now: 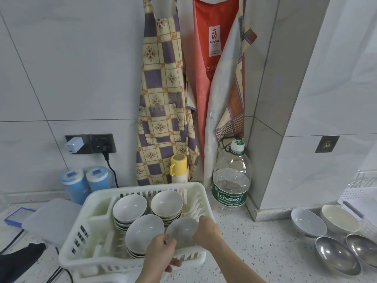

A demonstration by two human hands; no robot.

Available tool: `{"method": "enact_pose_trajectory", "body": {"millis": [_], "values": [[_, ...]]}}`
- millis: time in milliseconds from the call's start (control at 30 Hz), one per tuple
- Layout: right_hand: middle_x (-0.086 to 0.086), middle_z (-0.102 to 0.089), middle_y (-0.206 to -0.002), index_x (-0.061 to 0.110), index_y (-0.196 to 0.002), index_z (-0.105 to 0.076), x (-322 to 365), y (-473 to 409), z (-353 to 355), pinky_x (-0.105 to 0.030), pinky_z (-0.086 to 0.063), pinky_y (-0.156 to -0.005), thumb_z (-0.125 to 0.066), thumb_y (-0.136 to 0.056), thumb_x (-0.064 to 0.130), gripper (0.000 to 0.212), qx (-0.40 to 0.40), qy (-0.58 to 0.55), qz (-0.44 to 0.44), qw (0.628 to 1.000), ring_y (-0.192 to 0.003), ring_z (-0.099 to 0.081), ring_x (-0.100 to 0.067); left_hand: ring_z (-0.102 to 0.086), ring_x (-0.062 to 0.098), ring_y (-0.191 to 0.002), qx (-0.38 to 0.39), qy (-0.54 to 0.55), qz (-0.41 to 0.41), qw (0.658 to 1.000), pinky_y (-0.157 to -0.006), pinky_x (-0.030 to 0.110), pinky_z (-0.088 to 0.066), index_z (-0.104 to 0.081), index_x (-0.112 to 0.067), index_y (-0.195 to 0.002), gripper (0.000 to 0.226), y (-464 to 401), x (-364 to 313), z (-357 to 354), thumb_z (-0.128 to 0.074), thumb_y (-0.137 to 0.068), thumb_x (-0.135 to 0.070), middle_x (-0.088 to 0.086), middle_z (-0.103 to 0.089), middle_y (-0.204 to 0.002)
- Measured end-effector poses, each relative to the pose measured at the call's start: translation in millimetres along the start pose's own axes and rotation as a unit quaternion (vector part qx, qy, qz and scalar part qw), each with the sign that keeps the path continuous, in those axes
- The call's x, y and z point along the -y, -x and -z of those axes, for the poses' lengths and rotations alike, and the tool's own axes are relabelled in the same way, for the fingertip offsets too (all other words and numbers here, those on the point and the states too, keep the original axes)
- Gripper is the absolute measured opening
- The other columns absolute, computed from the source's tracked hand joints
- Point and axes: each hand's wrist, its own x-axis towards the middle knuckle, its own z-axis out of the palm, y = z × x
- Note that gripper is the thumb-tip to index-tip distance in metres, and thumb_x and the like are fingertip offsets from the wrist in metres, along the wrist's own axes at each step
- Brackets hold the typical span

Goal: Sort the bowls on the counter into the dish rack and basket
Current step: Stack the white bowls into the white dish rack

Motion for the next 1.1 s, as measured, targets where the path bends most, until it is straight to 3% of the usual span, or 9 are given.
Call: {"method": "enact_pose_trajectory", "body": {"millis": [67,233,500,600,733,833,900,1000,1100], "values": [[-0.006,-0.055,-0.129,0.008,-0.13,-0.046,-0.3,-3.6,-2.5,-0.024,-0.05,-0.087,-0.056,-0.092,0.01,0.039,0.0,0.018,0.005,1.0,-0.113,-0.06,-0.02,-0.073,0.024,-0.054,0.002,-0.003,0.003,1.0,-0.036,0.021,-0.04,-0.045,-0.007,-0.143,0.05,0.6,-2.4,0.9,-0.049,-0.093,-0.017,0.007,-0.061,-0.101],[-0.007,-0.048,-0.134,0.01,-0.136,-0.04,0.0,-3.9,-6.2,-0.026,-0.047,-0.097,-0.051,-0.097,0.012,0.041,0.0,0.069,0.034,0.997,-0.122,-0.053,-0.02,-0.074,0.023,-0.056,0.013,-0.006,0.008,1.0,-0.039,0.023,-0.045,-0.044,-0.011,-0.144,0.051,0.7,-4.4,0.1,-0.049,-0.093,-0.018,0.011,-0.058,-0.114],[-0.011,-0.055,-0.128,0.005,-0.132,-0.049,2.0,-3.1,-11.0,-0.03,-0.05,-0.095,-0.048,-0.097,0.008,0.035,-0.007,0.138,0.061,0.988,-0.117,-0.057,-0.024,-0.073,0.024,-0.057,0.007,-0.002,0.0,1.0,-0.038,0.023,-0.04,-0.047,-0.014,-0.139,0.046,8.7,-4.1,2.3,-0.047,-0.093,-0.016,0.005,-0.061,-0.104],[-0.01,-0.063,-0.117,0.006,-0.125,-0.054,2.6,2.9,-10.9,-0.032,-0.055,-0.088,-0.045,-0.098,0.008,0.029,-0.038,0.144,0.069,0.987,-0.106,-0.064,-0.024,-0.069,0.02,-0.049,-0.019,-0.03,-0.032,0.999,-0.038,0.023,-0.038,-0.054,-0.017,-0.13,0.038,12.2,-4.9,2.7,-0.049,-0.092,-0.015,0.003,-0.064,-0.098],[-0.007,-0.067,-0.092,0.013,-0.122,-0.056,-8.6,22.2,-5.8,-0.03,-0.051,-0.07,-0.039,-0.098,0.02,0.03,-0.09,-0.038,0.095,0.991,-0.078,-0.064,-0.024,-0.053,0.013,-0.037,-0.039,0.019,-0.125,0.991,-0.039,0.022,-0.042,-0.064,-0.023,-0.104,0.012,21.1,-16.3,-13.1,-0.055,-0.098,-0.018,-0.001,-0.073,-0.077],[-0.004,-0.069,-0.069,0.025,-0.122,-0.061,-40.0,41.1,6.1,-0.019,-0.043,-0.05,-0.048,-0.095,0.027,0.03,-0.099,-0.229,0.075,0.965,-0.056,-0.059,-0.011,-0.046,0.012,-0.038,-0.015,0.06,-0.162,0.985,-0.041,0.025,-0.039,-0.065,-0.024,-0.095,0.015,31.4,-35.2,-41.5,-0.051,-0.1,-0.027,-0.004,-0.07,-0.07],[-0.004,-0.071,-0.067,0.03,-0.117,-0.062,-73.5,49.5,17.1,-0.016,-0.038,-0.045,-0.052,-0.094,0.029,0.025,-0.107,-0.314,0.045,0.942,-0.047,-0.055,-0.003,-0.043,0.013,-0.039,0.009,0.083,-0.173,0.981,-0.041,0.025,-0.037,-0.066,-0.022,-0.093,0.017,38.7,-48.8,-69.1,-0.052,-0.1,-0.028,0.0,-0.067,-0.065],[0.002,-0.072,-0.065,0.031,-0.107,-0.064,-138.9,56.5,35.3,-0.016,-0.037,-0.042,-0.054,-0.094,0.03,0.017,-0.14,-0.404,-0.021,0.904,-0.041,-0.049,-0.001,-0.041,0.015,-0.038,0.061,0.089,-0.172,0.979,-0.038,0.021,-0.033,-0.065,-0.02,-0.091,0.016,46.7,-66.3,-124.1,-0.054,-0.099,-0.029,0.001,-0.066,-0.064],[0.007,-0.072,-0.063,0.03,-0.101,-0.066,-210.1,58.9,56.8,-0.018,-0.041,-0.048,-0.055,-0.093,0.029,0.014,-0.18,-0.462,-0.091,0.864,-0.054,-0.056,-0.008,-0.043,0.013,-0.04,0.104,0.068,-0.134,0.983,-0.039,0.02,-0.033,-0.064,-0.019,-0.092,0.016,45.1,-78.4,-191.9,-0.055,-0.098,-0.03,0.002,-0.068,-0.068]]}}
